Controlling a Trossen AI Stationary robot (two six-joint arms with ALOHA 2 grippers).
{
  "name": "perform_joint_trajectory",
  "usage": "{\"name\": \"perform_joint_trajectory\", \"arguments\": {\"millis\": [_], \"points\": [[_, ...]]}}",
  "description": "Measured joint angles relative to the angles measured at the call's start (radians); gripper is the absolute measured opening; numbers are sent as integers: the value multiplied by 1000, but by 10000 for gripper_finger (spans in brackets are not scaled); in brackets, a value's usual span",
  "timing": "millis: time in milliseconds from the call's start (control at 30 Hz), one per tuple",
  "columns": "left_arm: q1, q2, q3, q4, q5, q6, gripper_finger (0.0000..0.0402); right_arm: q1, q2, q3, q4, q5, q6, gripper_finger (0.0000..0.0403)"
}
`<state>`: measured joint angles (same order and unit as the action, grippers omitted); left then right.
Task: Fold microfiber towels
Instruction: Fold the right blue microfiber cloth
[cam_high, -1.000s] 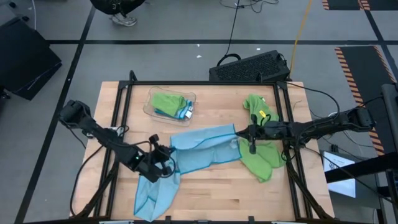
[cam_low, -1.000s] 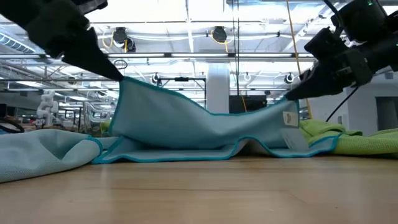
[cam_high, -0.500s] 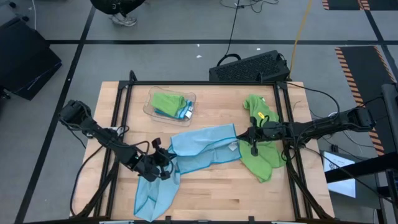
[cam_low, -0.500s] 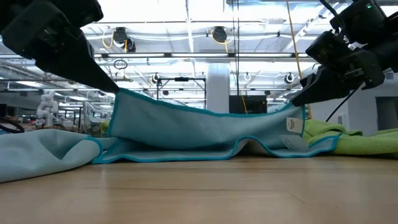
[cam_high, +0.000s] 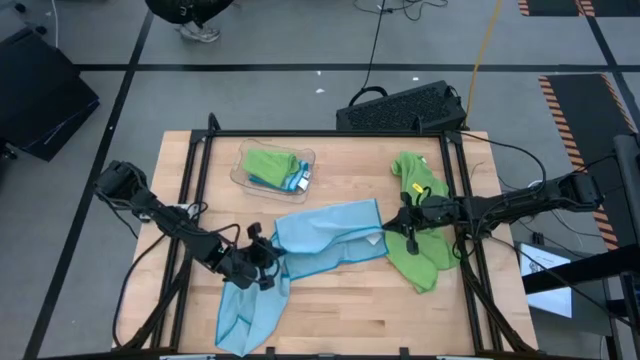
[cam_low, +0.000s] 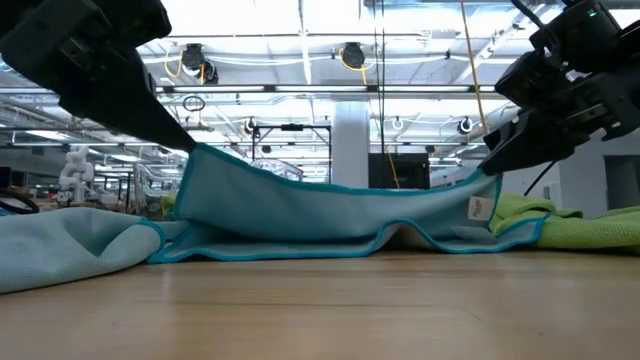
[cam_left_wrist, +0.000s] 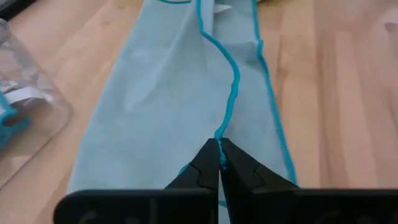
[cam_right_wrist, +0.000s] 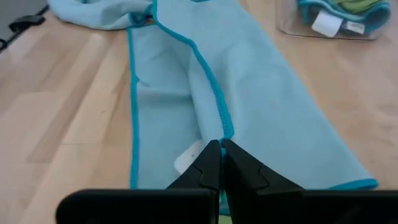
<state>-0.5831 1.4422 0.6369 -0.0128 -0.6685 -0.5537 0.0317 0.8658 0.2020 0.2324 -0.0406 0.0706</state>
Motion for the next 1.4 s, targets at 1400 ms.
{"name": "perform_joint_trajectory", "arguments": {"millis": [1400], "points": [[2, 58, 0, 16, 120, 3, 4, 47, 0, 0, -43, -173, 154, 4]]}}
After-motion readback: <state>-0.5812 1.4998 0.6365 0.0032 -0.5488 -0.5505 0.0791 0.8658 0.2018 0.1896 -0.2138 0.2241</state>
